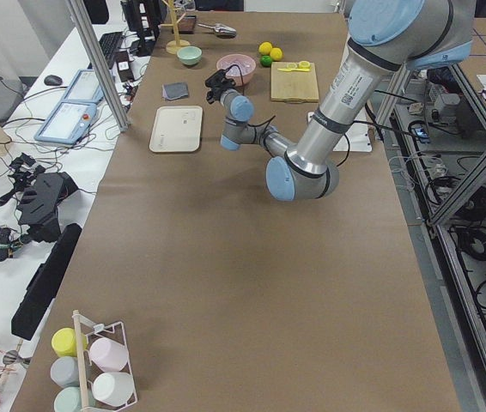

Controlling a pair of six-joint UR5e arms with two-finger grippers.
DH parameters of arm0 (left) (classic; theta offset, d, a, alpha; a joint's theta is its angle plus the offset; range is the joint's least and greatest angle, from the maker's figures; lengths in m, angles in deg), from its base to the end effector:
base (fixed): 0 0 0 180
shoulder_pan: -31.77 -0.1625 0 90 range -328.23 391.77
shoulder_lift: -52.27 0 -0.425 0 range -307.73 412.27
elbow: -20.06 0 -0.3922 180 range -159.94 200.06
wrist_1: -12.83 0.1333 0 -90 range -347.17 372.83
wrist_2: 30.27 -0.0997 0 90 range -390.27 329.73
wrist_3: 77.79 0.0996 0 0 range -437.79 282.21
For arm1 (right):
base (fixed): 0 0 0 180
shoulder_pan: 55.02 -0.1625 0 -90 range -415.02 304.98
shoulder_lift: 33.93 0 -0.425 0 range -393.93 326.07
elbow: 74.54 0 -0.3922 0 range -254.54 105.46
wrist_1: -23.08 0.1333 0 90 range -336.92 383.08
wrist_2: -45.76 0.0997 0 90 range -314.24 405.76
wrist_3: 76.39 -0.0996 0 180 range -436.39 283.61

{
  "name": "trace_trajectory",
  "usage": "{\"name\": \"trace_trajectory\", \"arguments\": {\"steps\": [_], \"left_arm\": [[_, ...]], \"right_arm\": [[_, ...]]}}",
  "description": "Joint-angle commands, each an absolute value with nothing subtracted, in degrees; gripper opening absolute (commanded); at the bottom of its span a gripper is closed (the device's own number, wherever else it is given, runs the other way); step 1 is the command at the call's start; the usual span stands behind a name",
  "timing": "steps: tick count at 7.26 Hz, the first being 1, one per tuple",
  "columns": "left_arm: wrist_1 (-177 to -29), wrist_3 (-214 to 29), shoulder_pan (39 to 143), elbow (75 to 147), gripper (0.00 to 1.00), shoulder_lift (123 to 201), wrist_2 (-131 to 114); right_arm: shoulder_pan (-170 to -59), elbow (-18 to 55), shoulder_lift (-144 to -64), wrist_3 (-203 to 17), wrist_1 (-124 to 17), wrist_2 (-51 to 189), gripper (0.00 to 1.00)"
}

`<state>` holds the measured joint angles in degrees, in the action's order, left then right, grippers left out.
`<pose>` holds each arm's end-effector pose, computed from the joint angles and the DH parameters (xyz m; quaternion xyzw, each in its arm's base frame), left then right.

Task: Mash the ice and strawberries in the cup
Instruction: 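Press and stir the pestle in the cup with the left gripper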

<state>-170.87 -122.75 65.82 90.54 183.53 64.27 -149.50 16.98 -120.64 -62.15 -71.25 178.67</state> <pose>0.5026 -0.4910 0.2040 0.5215 0.6649 0.0844 0.5280 0.1056 -0.5088 0.6260 0.0633 -0.3603 -0.0807 0.9272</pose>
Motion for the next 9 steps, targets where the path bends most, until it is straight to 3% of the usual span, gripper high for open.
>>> {"name": "trace_trajectory", "arguments": {"steps": [1,9], "left_arm": [[-170.87,-122.96,66.4,90.99,0.0,183.67,64.3],[-170.87,-122.17,63.15,89.32,0.0,182.79,62.11]], "right_arm": [[-149.5,17.56,-120.76,-62.15,-71.4,178.65,0.99],[-149.5,17.39,-120.85,-62.15,-71.4,178.65,0.99]]}}
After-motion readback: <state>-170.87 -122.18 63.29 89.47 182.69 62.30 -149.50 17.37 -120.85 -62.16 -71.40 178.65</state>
